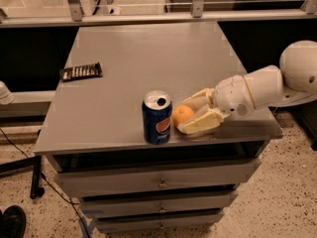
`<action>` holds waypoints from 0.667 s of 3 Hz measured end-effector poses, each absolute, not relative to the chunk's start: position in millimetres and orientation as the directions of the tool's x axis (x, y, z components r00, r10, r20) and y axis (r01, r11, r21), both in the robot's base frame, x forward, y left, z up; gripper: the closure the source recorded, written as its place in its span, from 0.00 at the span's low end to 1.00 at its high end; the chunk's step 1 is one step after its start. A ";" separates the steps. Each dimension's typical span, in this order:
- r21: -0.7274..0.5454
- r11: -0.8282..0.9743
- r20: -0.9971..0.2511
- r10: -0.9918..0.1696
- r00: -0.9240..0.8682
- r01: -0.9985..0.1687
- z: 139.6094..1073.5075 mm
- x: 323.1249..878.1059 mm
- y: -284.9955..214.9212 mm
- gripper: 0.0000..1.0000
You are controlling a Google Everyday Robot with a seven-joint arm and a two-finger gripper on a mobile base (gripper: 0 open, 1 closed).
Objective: Move orange near pepsi can
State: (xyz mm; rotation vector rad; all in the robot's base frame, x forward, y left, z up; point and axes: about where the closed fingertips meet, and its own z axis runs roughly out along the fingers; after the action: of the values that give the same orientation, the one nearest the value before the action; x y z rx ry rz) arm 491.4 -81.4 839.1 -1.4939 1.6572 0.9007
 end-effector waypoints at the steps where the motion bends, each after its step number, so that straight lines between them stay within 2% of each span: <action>1: 0.041 0.084 -0.869 -0.490 -0.076 -0.996 835.8 490.0 -79.3 0.12; 2: 0.043 0.083 -0.869 -0.489 -0.079 -0.996 834.3 488.9 -77.9 0.00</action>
Offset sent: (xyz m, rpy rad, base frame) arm -0.0032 0.0011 -0.0062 0.0050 0.0127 -0.0074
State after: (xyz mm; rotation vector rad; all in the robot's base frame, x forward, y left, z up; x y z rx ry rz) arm 488.9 -77.9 834.3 -1.4895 1.6606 0.9140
